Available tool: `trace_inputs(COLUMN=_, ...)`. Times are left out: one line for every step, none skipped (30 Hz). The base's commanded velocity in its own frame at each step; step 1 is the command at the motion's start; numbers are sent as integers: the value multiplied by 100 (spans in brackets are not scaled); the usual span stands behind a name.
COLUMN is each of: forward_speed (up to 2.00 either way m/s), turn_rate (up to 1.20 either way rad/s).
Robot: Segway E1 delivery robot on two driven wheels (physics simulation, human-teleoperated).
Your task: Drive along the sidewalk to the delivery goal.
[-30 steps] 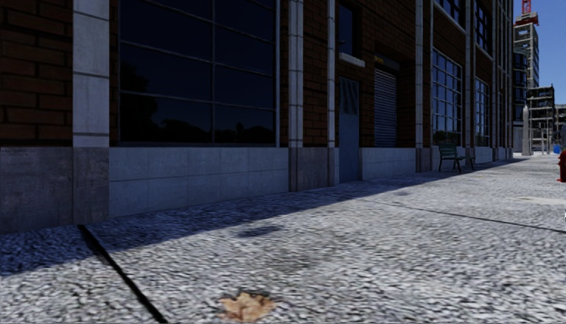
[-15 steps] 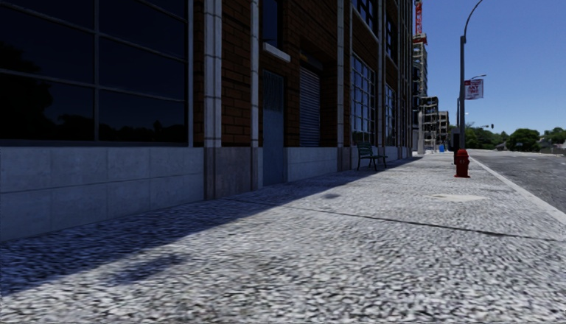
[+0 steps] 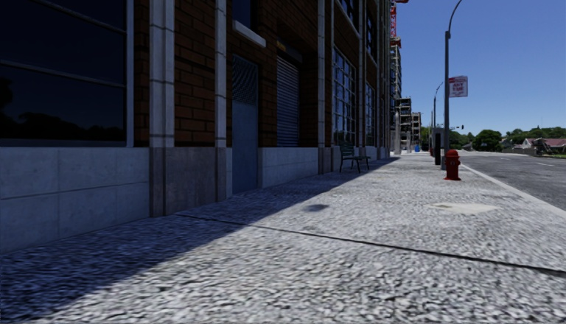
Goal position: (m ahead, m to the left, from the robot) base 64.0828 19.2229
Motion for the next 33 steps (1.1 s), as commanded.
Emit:
trace_inputs(forward_speed=200, turn_rate=0)
trace_inputs(forward_speed=200, turn_rate=0)
trace_inputs(forward_speed=200, turn_rate=0)
trace_inputs(forward_speed=200, turn_rate=0)
trace_inputs(forward_speed=200, turn_rate=-5)
trace_inputs(forward_speed=200, turn_rate=-5)
trace_inputs(forward_speed=200, turn_rate=-23)
trace_inputs(forward_speed=200, turn_rate=-29)
trace_inputs(forward_speed=200, turn_rate=-33)
trace_inputs(forward_speed=200, turn_rate=-36)
trace_inputs(forward_speed=200, turn_rate=-36)
trace_inputs(forward_speed=200, turn_rate=-38)
trace_inputs(forward_speed=200, turn_rate=-39)
trace_inputs(forward_speed=200, turn_rate=-40)
trace_inputs(forward_speed=200, turn_rate=-40)
trace_inputs(forward_speed=200, turn_rate=-40)
trace_inputs(forward_speed=200, turn_rate=-40)
trace_inputs(forward_speed=200, turn_rate=-40)
trace_inputs(forward_speed=200, turn_rate=-40)
trace_inputs(forward_speed=200, turn_rate=-40)
trace_inputs(forward_speed=200, turn_rate=-40)
trace_inputs(forward_speed=200, turn_rate=-40)
trace_inputs(forward_speed=200, turn_rate=-40)
trace_inputs(forward_speed=200, turn_rate=-40)
trace_inputs(forward_speed=200, turn_rate=-40)
trace_inputs(forward_speed=200, turn_rate=-40)
trace_inputs(forward_speed=200, turn_rate=-40)
trace_inputs(forward_speed=200, turn_rate=-40)
trace_inputs(forward_speed=200, turn_rate=-40)
trace_inputs(forward_speed=200, turn_rate=-40)
trace_inputs(forward_speed=200, turn_rate=-40)
trace_inputs(forward_speed=200, turn_rate=-40)
trace_inputs(forward_speed=200, turn_rate=-40)
